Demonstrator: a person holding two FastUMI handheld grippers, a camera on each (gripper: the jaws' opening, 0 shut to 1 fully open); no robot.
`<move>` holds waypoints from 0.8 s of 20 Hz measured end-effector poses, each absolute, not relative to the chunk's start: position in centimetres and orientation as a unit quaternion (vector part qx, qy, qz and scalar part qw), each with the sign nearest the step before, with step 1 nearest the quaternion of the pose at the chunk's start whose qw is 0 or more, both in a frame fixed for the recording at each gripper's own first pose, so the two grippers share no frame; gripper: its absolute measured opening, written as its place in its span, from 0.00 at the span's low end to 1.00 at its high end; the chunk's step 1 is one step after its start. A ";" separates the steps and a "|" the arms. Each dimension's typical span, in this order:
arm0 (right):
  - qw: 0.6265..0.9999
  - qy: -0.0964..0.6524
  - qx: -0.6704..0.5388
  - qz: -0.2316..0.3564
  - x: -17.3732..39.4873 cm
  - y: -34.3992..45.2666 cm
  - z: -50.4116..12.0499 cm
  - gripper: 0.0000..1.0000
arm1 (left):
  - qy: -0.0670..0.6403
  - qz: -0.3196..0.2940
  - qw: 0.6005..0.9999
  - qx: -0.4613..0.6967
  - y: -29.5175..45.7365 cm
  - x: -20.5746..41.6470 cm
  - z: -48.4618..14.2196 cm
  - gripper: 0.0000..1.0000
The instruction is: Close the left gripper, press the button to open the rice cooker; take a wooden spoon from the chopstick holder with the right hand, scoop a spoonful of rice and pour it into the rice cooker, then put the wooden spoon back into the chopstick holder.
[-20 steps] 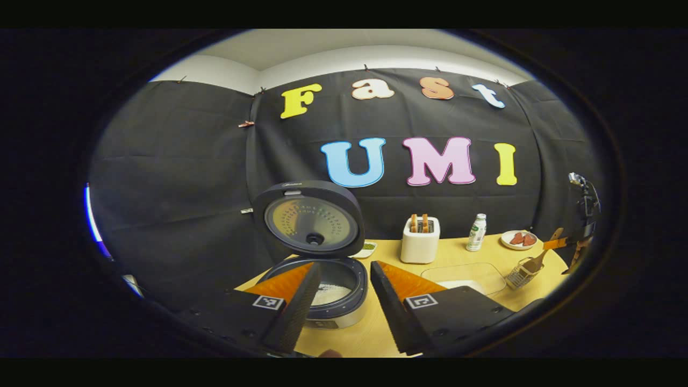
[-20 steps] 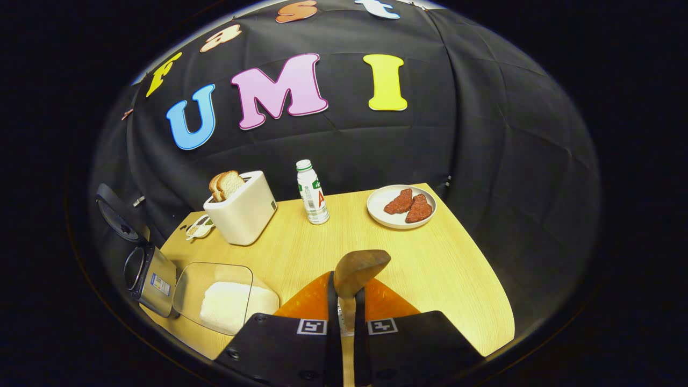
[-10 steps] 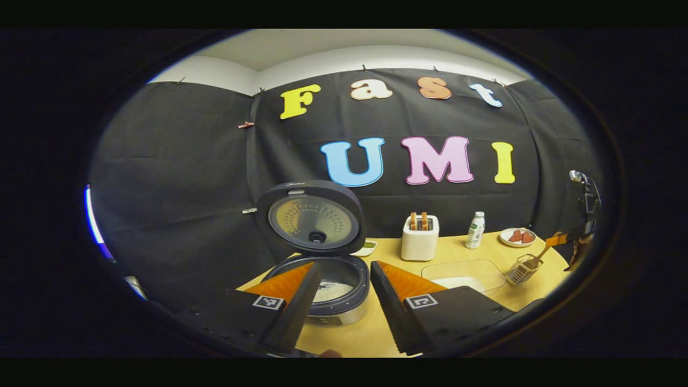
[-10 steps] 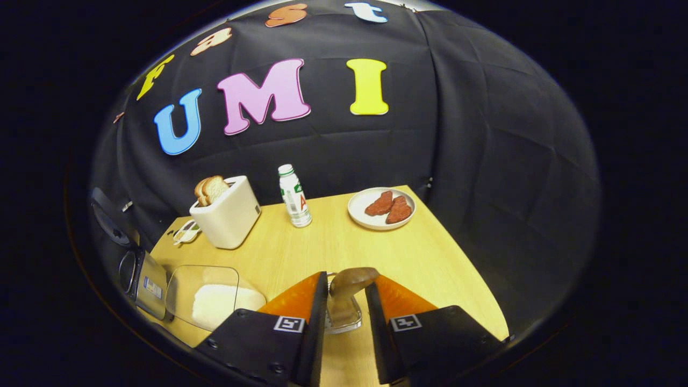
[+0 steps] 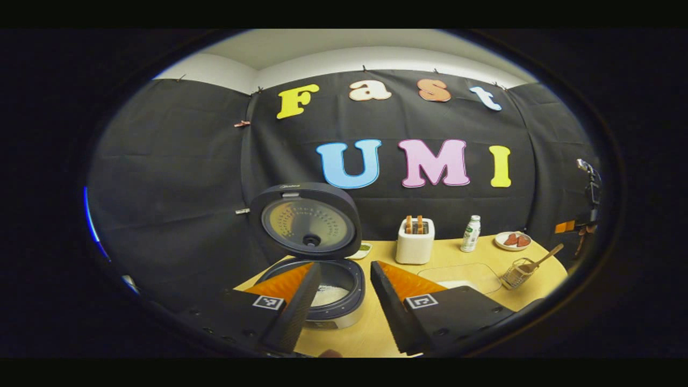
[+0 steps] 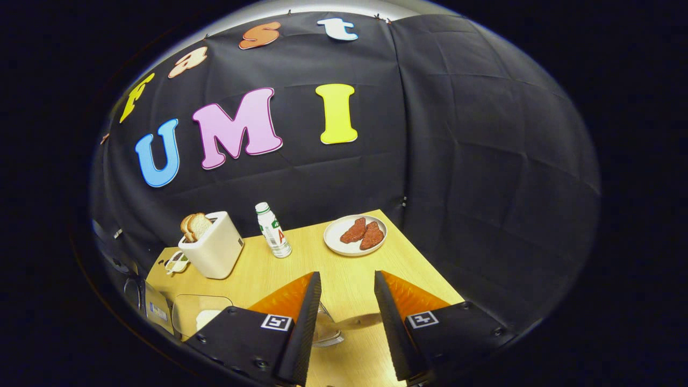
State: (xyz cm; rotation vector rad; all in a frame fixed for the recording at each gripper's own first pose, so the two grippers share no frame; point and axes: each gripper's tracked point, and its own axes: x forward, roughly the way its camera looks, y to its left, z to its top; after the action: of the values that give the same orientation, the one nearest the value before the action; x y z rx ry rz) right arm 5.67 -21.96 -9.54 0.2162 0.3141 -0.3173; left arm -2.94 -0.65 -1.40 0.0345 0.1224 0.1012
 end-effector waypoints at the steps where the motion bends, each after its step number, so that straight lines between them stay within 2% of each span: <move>1: 0.970 0.153 0.107 -0.153 5.5 -21.4 -9.2 0.63 | 0.056 0.050 0.997 0.022 -0.2 -2.6 -1.0 0.68; 4: 0.975 0.143 0.095 -0.141 5.2 -19.5 -8.4 0.63 | 0.044 0.046 0.998 0.021 0.9 -0.5 0.5 0.68; 8: 0.983 0.129 0.064 -0.113 4.9 -16.1 -7.1 0.63 | 0.016 0.052 0.998 0.018 3.3 2.7 3.2 0.84; 9: 0.985 0.122 0.050 -0.110 4.9 -15.7 -6.6 0.63 | 0.007 0.052 0.998 0.022 3.8 3.5 4.0 0.86; 16: 0.990 0.095 0.054 -0.088 4.5 -12.2 -3.7 0.62 | -0.036 0.063 0.997 0.029 7.7 7.4 8.8 0.87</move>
State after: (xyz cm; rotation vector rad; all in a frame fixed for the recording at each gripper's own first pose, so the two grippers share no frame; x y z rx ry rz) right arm 4.50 -12.23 -3.65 0.1078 0.1908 -0.1774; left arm 7.36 7.67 8.81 0.0584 -0.0727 0.1267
